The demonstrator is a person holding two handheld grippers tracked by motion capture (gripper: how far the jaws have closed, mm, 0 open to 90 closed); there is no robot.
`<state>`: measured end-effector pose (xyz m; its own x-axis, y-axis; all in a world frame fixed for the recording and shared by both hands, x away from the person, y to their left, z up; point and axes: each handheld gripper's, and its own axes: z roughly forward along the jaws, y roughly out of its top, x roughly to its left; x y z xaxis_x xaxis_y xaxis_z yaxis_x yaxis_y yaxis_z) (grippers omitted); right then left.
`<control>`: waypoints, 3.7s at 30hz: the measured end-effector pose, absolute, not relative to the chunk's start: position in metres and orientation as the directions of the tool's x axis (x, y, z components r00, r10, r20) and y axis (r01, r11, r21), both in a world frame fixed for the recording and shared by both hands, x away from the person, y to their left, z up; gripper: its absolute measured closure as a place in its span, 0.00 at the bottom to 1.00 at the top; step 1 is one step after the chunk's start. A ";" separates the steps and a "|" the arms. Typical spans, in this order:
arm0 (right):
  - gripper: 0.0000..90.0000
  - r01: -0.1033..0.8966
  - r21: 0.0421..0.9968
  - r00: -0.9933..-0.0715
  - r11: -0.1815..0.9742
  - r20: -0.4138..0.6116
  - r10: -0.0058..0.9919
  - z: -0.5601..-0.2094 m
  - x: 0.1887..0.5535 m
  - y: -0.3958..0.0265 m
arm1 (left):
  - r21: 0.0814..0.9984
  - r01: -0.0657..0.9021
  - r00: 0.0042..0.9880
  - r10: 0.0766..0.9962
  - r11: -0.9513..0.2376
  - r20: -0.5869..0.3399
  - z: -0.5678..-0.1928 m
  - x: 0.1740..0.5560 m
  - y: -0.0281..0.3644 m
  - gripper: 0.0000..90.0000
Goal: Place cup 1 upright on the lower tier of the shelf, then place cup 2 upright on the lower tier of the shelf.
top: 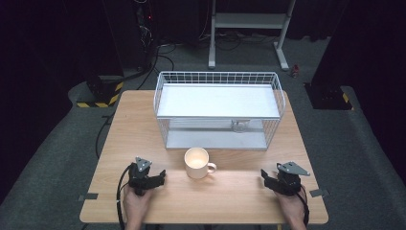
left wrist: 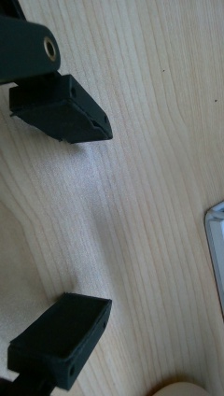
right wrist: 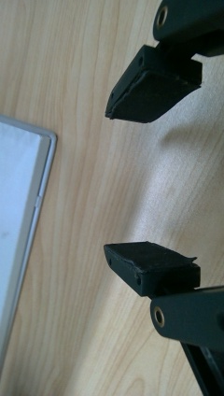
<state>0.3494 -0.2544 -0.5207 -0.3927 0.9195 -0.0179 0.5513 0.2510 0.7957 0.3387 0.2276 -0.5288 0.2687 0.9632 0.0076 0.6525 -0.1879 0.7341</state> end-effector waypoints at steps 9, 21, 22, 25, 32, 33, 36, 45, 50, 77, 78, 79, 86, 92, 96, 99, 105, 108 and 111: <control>0.25 0.627 0.717 -0.420 0.303 -0.017 0.907 -0.524 0.358 -0.247 | 0.734 0.654 0.261 0.965 -0.182 0.007 -0.529 0.338 0.227 0.18; 0.19 0.632 0.712 -0.417 0.306 -0.021 0.909 -0.524 0.360 -0.248 | 0.747 0.634 0.304 0.953 -0.200 -0.003 -0.523 0.327 0.216 0.16; 0.18 0.634 0.711 -0.416 0.304 -0.018 0.909 -0.524 0.360 -0.247 | 0.747 0.632 0.313 0.950 -0.205 -0.004 -0.522 0.326 0.215 0.16; 0.18 0.638 0.709 -0.413 0.301 -0.015 0.911 -0.524 0.359 -0.247 | 0.745 0.630 0.333 0.943 -0.220 -0.003 -0.521 0.324 0.212 0.16; 0.17 0.638 0.708 -0.413 0.302 -0.016 0.911 -0.524 0.359 -0.247 | 0.761 0.602 0.389 0.921 -0.242 -0.015 -0.513 0.311 0.203 0.16; 0.17 0.639 0.708 -0.412 0.300 -0.014 0.911 -0.524 0.359 -0.247 | 0.764 0.597 0.395 0.918 -0.244 -0.015 -0.512 0.309 0.201 0.16; 0.17 0.638 0.708 -0.413 0.302 -0.016 0.911 -0.524 0.359 -0.247 | 0.775 0.584 0.409 0.912 -0.241 -0.024 -0.509 0.304 0.196 0.16; 0.17 0.639 0.708 -0.413 0.302 -0.015 0.911 -0.524 0.359 -0.247 | 0.783 0.560 0.463 0.886 -0.271 -0.024 -0.505 0.300 0.175 0.15; 0.17 0.638 0.708 -0.414 0.303 -0.017 0.910 -0.524 0.359 -0.247 | 0.781 0.554 0.488 0.872 -0.288 -0.025 -0.504 0.302 0.165 0.15; 0.17 0.637 0.708 -0.415 0.305 -0.019 0.910 -0.524 0.359 -0.248 | 0.775 0.544 0.538 0.843 -0.321 -0.029 -0.499 0.326 0.131 0.09; 0.17 0.637 0.708 -0.415 0.305 -0.019 0.910 -0.524 0.359 -0.248 | 0.773 0.549 0.533 0.846 -0.318 -0.030 -0.499 0.327 0.130 0.08; 0.17 0.637 0.708 -0.414 0.305 -0.019 0.910 -0.524 0.359 -0.248 | 0.773 0.549 0.530 0.847 -0.319 -0.027 -0.498 0.328 0.130 0.08; 0.17 0.638 0.708 -0.412 0.303 -0.019 0.911 -0.524 0.359 -0.248 | 0.789 0.532 0.533 0.846 -0.306 -0.032 -0.493 0.334 0.126 0.04; 0.17 0.638 0.708 -0.412 0.303 -0.019 0.911 -0.524 0.359 -0.248 | 0.788 0.535 0.532 0.846 -0.304 -0.035 -0.493 0.337 0.122 0.03; 0.17 0.637 0.708 -0.414 0.305 -0.019 0.910 -0.524 0.359 -0.248 | 0.785 0.538 0.534 0.845 -0.308 -0.035 -0.492 0.341 0.120 0.02; 0.17 0.637 0.708 -0.413 0.304 -0.019 0.910 -0.524 0.359 -0.248 | 0.785 0.538 0.535 0.844 -0.307 -0.036 -0.491 0.344 0.117 0.02; 0.17 0.638 0.708 -0.413 0.304 -0.018 0.910 -0.524 0.359 -0.248 | 0.793 0.523 0.534 0.846 -0.312 -0.020 -0.493 0.348 0.112 0.02; 0.17 0.636 0.709 -0.416 0.306 -0.019 0.909 -0.524 0.359 -0.248 | 0.793 0.525 0.530 0.848 -0.309 -0.021 -0.495 0.351 0.110 0.01; 0.17 0.636 0.709 -0.414 0.305 -0.019 0.910 -0.524 0.359 -0.248 | 0.795 0.527 0.529 0.848 -0.301 -0.030 -0.497 0.355 0.109 0.01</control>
<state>0.3594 -0.2483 -0.5242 -0.4142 0.9100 -0.0195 0.6357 0.3045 0.7094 0.3549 0.1092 -0.4969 0.5295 0.8478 -0.0303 0.5272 -0.3008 0.7947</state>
